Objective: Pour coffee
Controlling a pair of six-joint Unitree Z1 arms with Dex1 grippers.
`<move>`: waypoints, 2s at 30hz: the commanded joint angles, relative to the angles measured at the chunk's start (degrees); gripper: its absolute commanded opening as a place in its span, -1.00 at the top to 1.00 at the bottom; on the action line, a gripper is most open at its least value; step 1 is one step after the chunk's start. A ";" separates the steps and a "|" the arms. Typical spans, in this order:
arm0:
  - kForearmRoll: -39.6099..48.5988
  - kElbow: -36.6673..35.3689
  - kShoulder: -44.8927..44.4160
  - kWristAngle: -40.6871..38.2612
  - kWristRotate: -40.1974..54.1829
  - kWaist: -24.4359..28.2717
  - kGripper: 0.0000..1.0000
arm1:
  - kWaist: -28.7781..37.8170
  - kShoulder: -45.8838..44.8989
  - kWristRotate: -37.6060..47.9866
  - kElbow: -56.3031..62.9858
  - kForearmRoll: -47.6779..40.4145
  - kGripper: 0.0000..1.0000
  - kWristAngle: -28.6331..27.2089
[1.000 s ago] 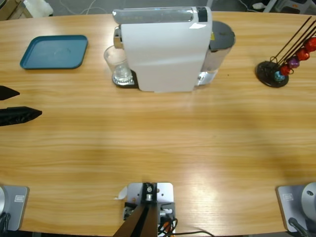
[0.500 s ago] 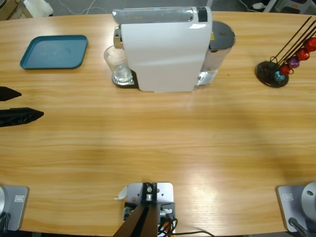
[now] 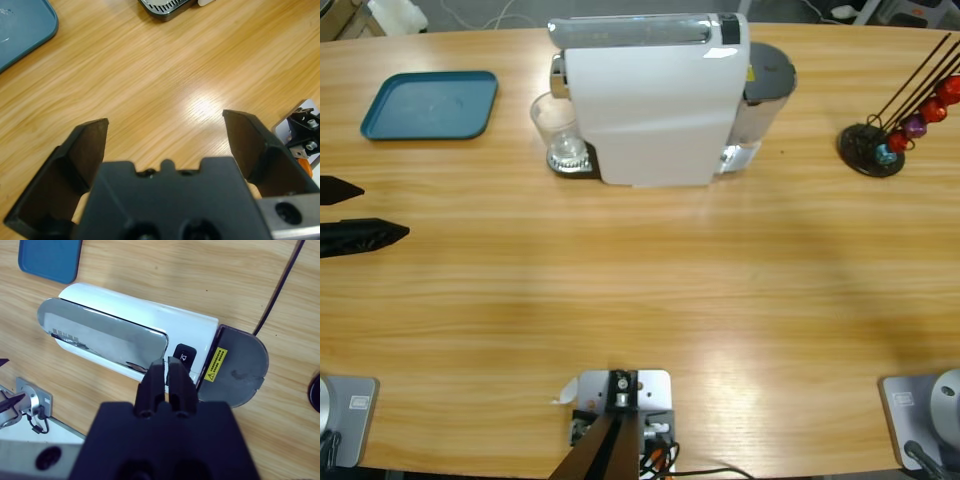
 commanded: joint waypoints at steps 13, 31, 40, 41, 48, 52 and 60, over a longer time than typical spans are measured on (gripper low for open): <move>-0.60 1.45 2.38 0.76 -0.95 -1.00 -0.97 | 0.54 3.86 -1.89 3.21 0.97 1.00 -1.56; -0.62 1.36 2.82 0.81 -0.95 -1.00 -0.97 | -0.34 5.16 -2.65 3.84 0.97 1.00 -1.74; -0.71 1.36 2.95 0.85 -0.95 -1.00 -0.97 | -0.16 5.49 -2.56 5.25 0.79 1.00 -1.56; -0.73 1.38 3.00 0.85 -0.95 -1.00 -0.97 | -0.21 5.54 -2.56 5.61 0.72 1.00 -1.52; -0.87 1.45 3.00 0.85 -0.95 -1.05 -0.97 | -0.44 5.72 -2.47 8.73 -1.23 1.00 0.73; -1.04 1.71 2.75 0.85 -0.95 -1.32 -0.97 | -0.93 3.17 -2.30 7.94 -0.88 1.00 -0.94; -1.52 2.34 0.94 0.85 -0.95 -2.30 -0.97 | 5.66 -15.06 -2.74 4.86 0.86 1.00 -8.13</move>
